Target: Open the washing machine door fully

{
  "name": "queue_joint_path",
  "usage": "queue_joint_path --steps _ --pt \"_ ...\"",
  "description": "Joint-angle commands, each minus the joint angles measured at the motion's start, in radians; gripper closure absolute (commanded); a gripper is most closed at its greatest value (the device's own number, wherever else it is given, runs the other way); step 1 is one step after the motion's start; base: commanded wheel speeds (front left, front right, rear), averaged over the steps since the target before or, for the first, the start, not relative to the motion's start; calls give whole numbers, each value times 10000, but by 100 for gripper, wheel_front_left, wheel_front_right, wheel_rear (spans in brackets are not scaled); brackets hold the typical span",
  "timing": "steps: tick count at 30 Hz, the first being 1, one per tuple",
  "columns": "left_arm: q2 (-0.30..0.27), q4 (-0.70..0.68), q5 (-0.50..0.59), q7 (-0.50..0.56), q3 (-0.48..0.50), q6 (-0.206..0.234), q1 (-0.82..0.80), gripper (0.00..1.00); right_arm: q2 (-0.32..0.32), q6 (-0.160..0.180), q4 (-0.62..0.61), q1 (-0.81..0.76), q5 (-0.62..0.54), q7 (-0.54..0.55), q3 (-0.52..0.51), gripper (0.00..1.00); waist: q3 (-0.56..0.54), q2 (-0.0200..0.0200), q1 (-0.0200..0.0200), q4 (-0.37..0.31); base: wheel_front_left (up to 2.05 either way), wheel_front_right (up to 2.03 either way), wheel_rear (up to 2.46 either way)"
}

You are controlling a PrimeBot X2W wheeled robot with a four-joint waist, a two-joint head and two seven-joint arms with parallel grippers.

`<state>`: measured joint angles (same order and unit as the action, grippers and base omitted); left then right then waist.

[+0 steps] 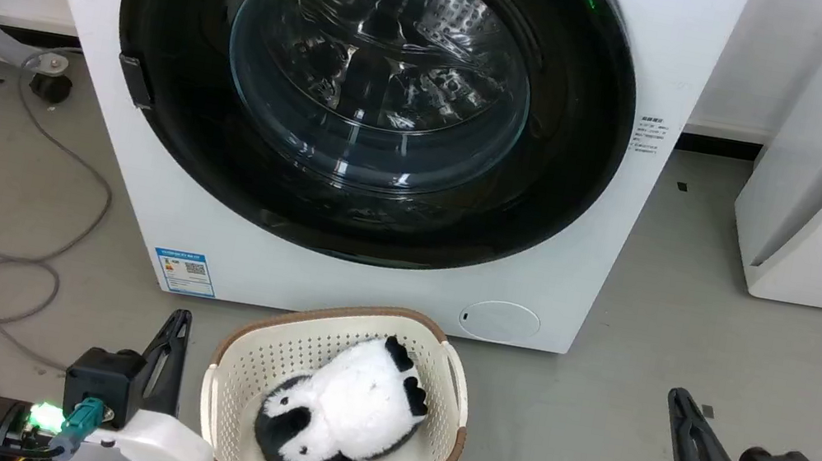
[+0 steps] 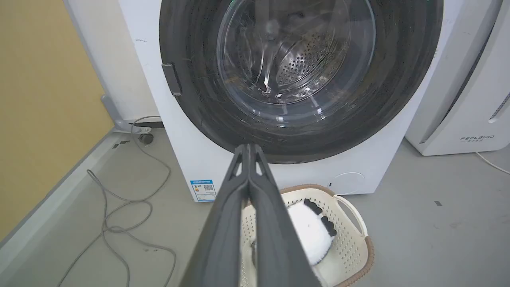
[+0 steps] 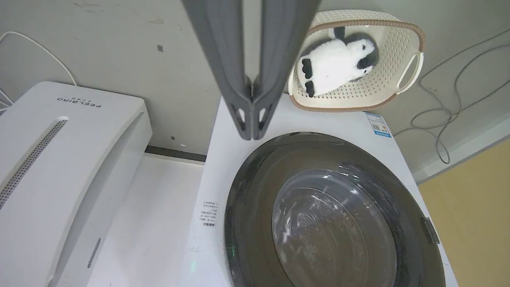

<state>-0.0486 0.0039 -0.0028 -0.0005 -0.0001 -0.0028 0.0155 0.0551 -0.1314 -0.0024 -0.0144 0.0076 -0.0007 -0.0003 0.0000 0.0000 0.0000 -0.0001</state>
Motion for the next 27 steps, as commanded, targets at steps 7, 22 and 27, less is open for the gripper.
queue_joint_path --steps 7,22,27 --pt "-16 -39 28 5 1 28 -155 100 -49 7 24 144 -76 7 3 100 0 0 0 1 0 0 0" --pt "-16 -39 28 5 1 28 -155 100 -49 7 24 144 -76 7 3 100 0 0 0 1 0 0 0" --pt "-16 -39 28 5 1 28 -155 100 -49 7 24 144 -76 7 3 100 0 0 0 1 0 0 0"
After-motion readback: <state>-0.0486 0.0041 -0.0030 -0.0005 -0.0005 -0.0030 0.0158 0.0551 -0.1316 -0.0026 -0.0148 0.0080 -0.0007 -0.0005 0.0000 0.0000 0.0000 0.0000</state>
